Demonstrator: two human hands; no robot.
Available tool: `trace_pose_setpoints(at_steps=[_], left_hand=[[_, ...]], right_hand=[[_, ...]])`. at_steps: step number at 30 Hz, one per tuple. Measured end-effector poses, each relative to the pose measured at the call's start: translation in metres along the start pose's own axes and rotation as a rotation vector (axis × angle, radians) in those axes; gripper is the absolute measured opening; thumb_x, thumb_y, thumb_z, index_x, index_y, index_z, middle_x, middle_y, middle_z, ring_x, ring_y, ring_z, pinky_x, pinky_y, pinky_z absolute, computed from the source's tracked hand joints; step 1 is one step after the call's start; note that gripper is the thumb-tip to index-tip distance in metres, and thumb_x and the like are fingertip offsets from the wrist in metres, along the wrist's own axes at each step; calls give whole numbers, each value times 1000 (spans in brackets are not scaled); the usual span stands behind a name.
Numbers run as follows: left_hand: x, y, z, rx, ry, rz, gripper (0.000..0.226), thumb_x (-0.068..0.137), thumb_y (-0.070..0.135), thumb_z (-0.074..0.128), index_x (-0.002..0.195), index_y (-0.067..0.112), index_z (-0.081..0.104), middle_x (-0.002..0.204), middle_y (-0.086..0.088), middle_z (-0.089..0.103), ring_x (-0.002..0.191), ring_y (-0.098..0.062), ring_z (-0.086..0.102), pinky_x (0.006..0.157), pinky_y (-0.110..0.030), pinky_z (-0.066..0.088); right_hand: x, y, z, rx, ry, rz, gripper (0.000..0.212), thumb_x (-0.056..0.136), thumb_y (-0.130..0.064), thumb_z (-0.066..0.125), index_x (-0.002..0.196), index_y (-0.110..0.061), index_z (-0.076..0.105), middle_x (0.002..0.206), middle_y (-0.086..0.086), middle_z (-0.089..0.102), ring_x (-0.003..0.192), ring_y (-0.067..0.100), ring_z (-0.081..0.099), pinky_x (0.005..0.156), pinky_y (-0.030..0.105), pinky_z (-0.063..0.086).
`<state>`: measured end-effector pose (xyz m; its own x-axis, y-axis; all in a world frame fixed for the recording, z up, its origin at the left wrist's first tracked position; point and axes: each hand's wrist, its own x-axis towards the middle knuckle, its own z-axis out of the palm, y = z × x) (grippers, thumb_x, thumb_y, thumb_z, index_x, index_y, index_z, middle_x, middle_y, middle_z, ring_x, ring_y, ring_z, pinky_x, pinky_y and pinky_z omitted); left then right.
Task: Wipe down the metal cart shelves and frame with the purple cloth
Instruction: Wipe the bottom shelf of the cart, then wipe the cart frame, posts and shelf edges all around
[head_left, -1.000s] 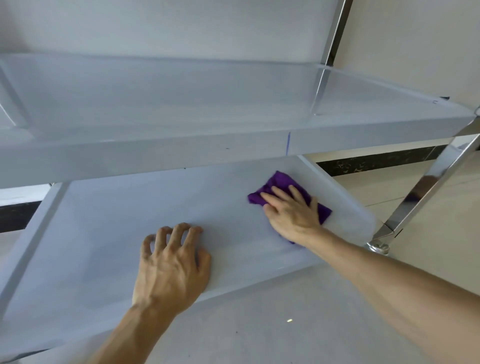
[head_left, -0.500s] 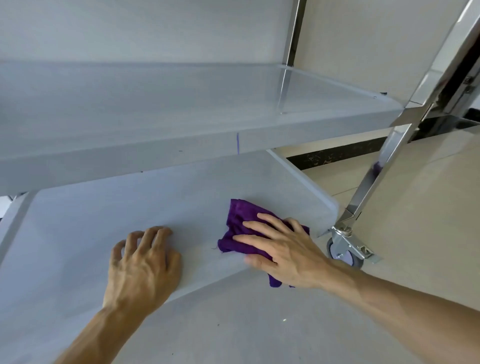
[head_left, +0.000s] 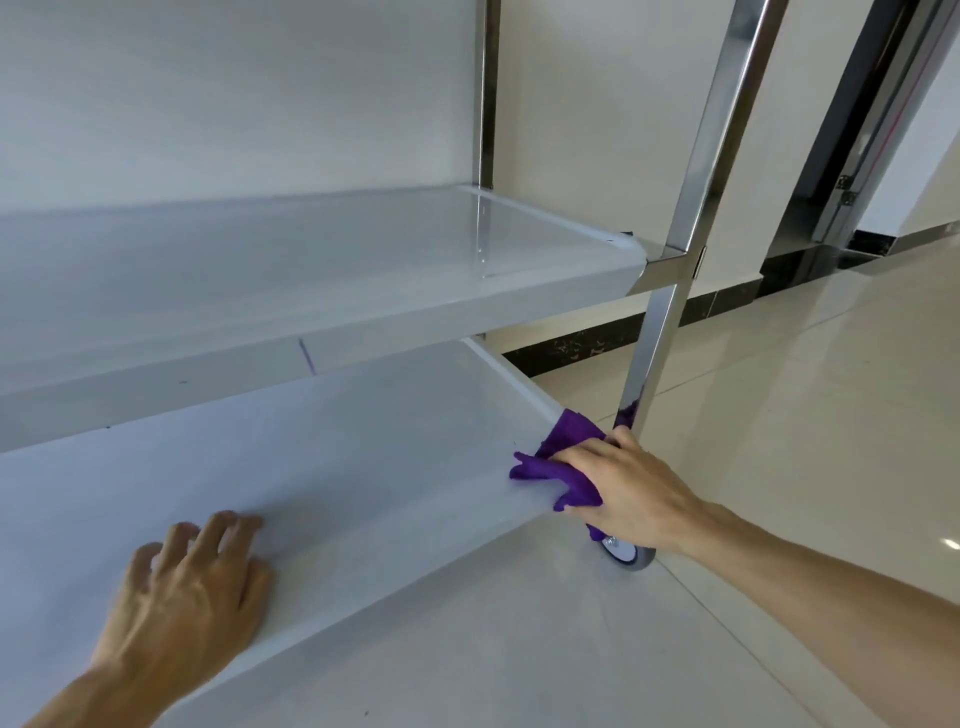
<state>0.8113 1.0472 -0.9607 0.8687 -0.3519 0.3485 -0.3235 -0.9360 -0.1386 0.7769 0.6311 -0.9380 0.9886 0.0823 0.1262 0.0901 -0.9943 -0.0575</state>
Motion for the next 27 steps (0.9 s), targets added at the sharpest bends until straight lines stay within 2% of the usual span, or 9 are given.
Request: trace_pose_setpoints(at_steps=[5, 8, 10, 15, 18, 21, 24, 26, 27], left_hand=[[34, 50, -44, -57, 103, 296, 43, 81, 28, 38, 101, 13, 74, 101, -2, 71, 79, -30, 71, 67, -48, 56], [55, 108, -88, -200, 194, 475, 35, 86, 24, 44, 102, 16, 73, 102, 3, 71, 81, -25, 71, 70, -40, 58], [70, 143, -117, -238, 286, 598, 28, 88, 20, 50, 104, 16, 73, 106, 3, 71, 88, -24, 70, 77, -38, 57], [107, 192, -184, -253, 541, 717, 25, 90, 17, 56, 111, 13, 69, 114, -2, 68, 101, -29, 64, 89, -44, 50], [123, 199, -206, -192, 603, 632, 29, 91, 19, 54, 116, 13, 67, 117, -4, 66, 105, -33, 61, 92, -47, 46], [137, 196, -210, -133, 551, 470, 33, 92, 22, 56, 123, 13, 62, 124, -8, 63, 110, -36, 58, 95, -49, 43], [147, 194, -199, -87, 449, 369, 43, 90, 26, 59, 131, 12, 57, 131, -9, 60, 114, -37, 57, 96, -51, 43], [149, 193, -186, -42, 413, 356, 46, 90, 26, 59, 133, 13, 55, 127, -7, 62, 109, -36, 59, 90, -50, 47], [149, 193, -179, -1, 425, 364, 45, 90, 25, 58, 133, 12, 54, 122, -7, 63, 104, -35, 61, 84, -49, 49]], right_hand=[[-44, 20, -26, 1023, 166, 265, 43, 82, -27, 81, 117, -42, 62, 104, -15, 72, 94, 4, 68, 69, 17, 54], [-62, 29, -43, 1476, 241, 389, 32, 81, -24, 81, 107, -38, 70, 104, -3, 76, 95, 17, 73, 69, 25, 57], [-66, 34, -55, 1610, 290, 439, 30, 79, -27, 82, 106, -36, 71, 105, 0, 76, 95, 19, 74, 70, 31, 58], [-52, 37, -90, 1506, 610, 397, 36, 80, -35, 80, 114, -39, 65, 103, -9, 74, 90, 10, 73, 68, 25, 57], [-41, 38, -111, 1449, 814, 376, 42, 80, -43, 79, 118, -41, 62, 101, -15, 72, 89, 4, 71, 66, 20, 57], [-31, 46, -129, 1360, 988, 407, 61, 78, -52, 77, 133, -40, 53, 98, -30, 67, 90, -7, 66, 65, 11, 53], [-11, 47, -137, 1213, 878, 337, 84, 83, -37, 78, 151, -36, 31, 119, -35, 58, 106, -11, 59, 81, 8, 50], [11, 42, -135, 1095, 768, 265, 88, 83, -17, 79, 153, -29, 26, 140, -11, 51, 124, 4, 54, 104, 20, 44], [23, 40, -133, 1051, 739, 228, 84, 81, -9, 79, 149, -26, 32, 139, 0, 52, 125, 12, 55, 108, 27, 43]])
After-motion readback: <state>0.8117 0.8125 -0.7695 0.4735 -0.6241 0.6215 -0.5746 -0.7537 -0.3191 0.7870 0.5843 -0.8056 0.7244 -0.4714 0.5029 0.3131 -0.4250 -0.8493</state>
